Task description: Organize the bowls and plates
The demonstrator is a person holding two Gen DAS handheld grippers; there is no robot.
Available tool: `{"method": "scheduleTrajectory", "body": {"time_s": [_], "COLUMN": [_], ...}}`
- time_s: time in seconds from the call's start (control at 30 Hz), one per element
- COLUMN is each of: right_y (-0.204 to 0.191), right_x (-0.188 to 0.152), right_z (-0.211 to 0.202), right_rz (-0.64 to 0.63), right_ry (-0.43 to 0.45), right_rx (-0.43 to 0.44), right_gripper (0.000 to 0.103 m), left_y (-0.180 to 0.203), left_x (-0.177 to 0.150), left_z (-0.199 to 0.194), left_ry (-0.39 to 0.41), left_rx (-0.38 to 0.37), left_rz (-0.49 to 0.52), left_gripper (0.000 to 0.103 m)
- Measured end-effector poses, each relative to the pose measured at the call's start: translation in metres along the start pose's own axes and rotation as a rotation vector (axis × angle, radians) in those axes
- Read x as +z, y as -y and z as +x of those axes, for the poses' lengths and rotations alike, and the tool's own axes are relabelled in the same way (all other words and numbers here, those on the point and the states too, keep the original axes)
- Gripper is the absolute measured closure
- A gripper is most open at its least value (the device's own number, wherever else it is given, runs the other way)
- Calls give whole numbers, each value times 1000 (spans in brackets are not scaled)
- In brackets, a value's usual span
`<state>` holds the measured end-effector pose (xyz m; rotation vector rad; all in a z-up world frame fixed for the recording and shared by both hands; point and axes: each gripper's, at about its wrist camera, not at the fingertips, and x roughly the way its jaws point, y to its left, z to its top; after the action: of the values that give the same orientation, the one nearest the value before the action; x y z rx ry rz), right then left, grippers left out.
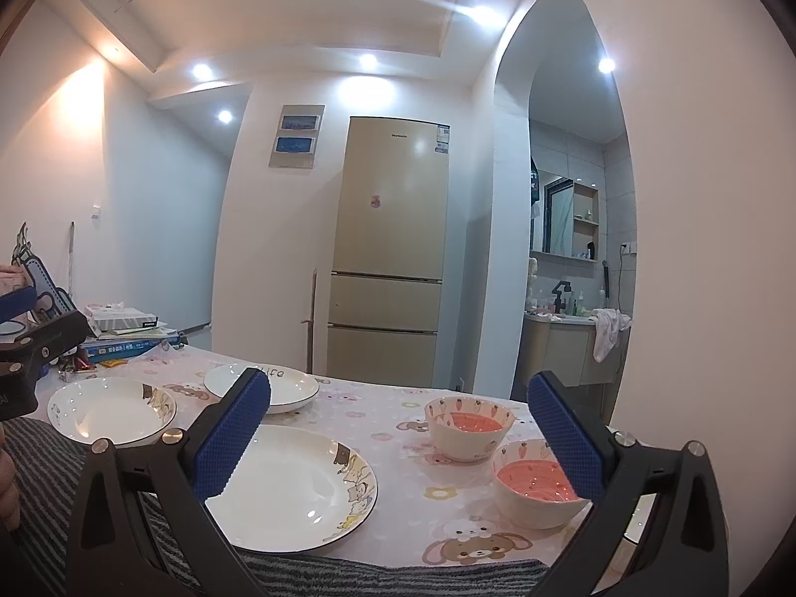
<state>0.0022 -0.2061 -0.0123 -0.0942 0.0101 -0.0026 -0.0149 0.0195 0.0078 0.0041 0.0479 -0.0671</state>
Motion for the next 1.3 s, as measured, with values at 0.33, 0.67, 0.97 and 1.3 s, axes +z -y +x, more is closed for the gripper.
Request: {"method": "scheduleTrajectory", "body": {"time_s": [0.33,0.67,0.97,1.3], "right_y": [4,5,14,-3], "right_x": [1,23,56,87], "right_z": [8,-1,9,80], "right_rz": [13,-21,30,147], "right_ry": [-43,-79,-202,-371], "right_rx": [10,18,208,398], "right_gripper": [0,0,5,24], "left_y": [8,-5,-74,-150], "left_x": [3,15,30,22], "left_z": [5,13,20,30], "left_ry": [-31,-139,-337,-372], "left_rx": [31,6,40,134], "left_rz": [36,-42,-199,-296], "left_gripper": [0,0,1,16]}}
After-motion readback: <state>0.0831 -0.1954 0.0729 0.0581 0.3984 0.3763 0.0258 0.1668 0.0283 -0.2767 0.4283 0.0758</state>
